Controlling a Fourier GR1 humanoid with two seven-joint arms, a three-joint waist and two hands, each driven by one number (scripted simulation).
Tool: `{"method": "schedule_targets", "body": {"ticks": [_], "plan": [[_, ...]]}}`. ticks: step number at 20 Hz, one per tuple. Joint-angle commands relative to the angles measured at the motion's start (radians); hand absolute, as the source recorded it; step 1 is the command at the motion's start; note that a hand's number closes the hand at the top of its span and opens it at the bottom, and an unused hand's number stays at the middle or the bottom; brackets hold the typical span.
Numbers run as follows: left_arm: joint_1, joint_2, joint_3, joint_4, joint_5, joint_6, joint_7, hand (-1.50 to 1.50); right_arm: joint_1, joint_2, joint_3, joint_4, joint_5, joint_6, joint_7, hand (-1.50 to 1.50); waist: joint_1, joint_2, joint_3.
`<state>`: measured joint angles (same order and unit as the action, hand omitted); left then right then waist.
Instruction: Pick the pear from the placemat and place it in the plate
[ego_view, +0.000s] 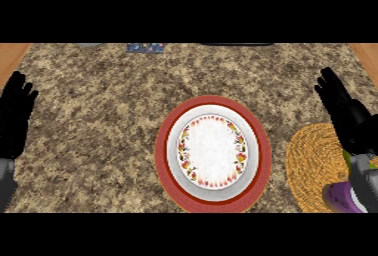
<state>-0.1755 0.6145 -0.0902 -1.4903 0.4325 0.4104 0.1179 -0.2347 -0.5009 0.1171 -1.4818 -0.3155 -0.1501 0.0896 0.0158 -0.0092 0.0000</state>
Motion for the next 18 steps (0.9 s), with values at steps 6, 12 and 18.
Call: {"method": "schedule_targets", "body": {"ticks": [6, 12, 18], "plan": [[-0.110, 0.019, -0.093, -0.120, -0.069, -0.145, -0.100, 0.00, -0.152, 0.120, 0.093, -0.017, -0.272, 0.398, -0.016, 1.50, 0.013, 0.018, 0.004], [-0.052, -0.009, -0.120, -0.164, -0.069, -0.170, -0.097, 0.00, 0.064, 0.009, 0.169, 0.102, 0.144, 0.162, -0.092, -1.50, -0.016, 0.009, 0.001], [-0.044, -0.033, -0.109, -0.105, -0.085, -0.196, -0.114, 0.00, 0.177, 0.037, -0.001, -0.006, -0.043, 0.186, -0.201, -1.50, -0.029, 0.007, 0.000]]}}
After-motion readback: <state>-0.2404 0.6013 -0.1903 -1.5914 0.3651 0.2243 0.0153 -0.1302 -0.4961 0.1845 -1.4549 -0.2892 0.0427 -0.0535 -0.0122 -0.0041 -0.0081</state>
